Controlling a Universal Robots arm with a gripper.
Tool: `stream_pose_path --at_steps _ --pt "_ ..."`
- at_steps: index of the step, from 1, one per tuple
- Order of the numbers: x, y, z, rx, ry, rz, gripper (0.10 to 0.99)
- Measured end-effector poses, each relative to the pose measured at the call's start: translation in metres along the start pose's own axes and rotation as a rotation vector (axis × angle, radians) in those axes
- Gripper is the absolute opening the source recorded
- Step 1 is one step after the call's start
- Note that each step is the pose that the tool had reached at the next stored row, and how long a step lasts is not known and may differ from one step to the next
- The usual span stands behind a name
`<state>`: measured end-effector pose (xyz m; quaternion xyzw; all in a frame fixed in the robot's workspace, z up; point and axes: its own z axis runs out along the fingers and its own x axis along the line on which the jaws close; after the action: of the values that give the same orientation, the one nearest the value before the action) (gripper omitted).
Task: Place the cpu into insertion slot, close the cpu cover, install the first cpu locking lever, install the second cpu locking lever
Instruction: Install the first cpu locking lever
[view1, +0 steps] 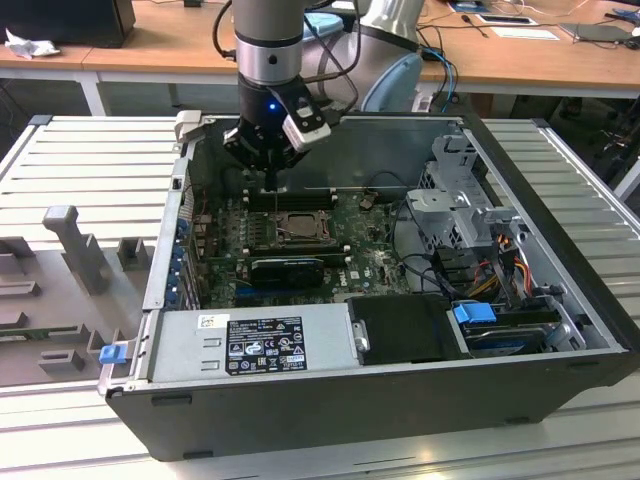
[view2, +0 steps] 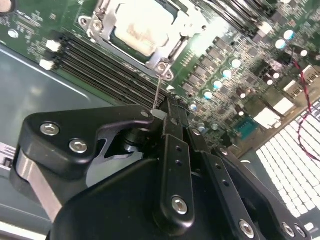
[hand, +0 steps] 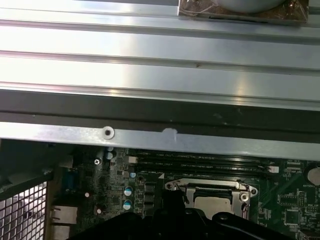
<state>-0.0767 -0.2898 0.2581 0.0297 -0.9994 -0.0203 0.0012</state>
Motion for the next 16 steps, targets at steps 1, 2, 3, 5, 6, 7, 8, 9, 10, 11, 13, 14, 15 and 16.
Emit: stream_pose_path --at_steps 1,2,3,5,6,7,8,9,10,11,13,14,15,16 --pt "-0.0017 -0.0001 0.0001 0.000 0.0000 0.000 0.106" --pt "-0.0031 -0.0002 0.0002 0.000 0.0000 0.000 0.106" --pt "-0.0045 -0.0003 0.0003 0.000 0.0000 0.000 0.106" --pt "-0.0097 -0.0006 0.0006 0.000 0.0001 0.000 0.106" --pt "-0.0133 -0.0008 0.0010 0.001 0.0000 0.000 0.106" --pt "-0.0158 -0.0010 0.0013 0.001 0.0000 0.000 0.106" --pt "-0.0190 -0.0012 0.0017 0.001 0.0000 0.000 0.106" --pt "-0.0226 -0.0014 0.0023 0.001 0.0000 0.000 0.106" --pt "-0.0239 -0.0015 0.0026 0.001 -0.0001 0.000 0.106" --pt "-0.0252 -0.0016 0.0029 0.001 0.0000 0.000 0.106" --pt "-0.0281 -0.0018 0.0039 0.001 0.0001 0.000 0.106" --pt "-0.0287 -0.0019 0.0044 0.001 0.0000 0.000 0.106" --pt "-0.0289 -0.0019 0.0050 -0.001 -0.0002 0.000 0.106" --pt "-0.0293 -0.0021 0.0057 -0.009 -0.0003 0.001 0.106"
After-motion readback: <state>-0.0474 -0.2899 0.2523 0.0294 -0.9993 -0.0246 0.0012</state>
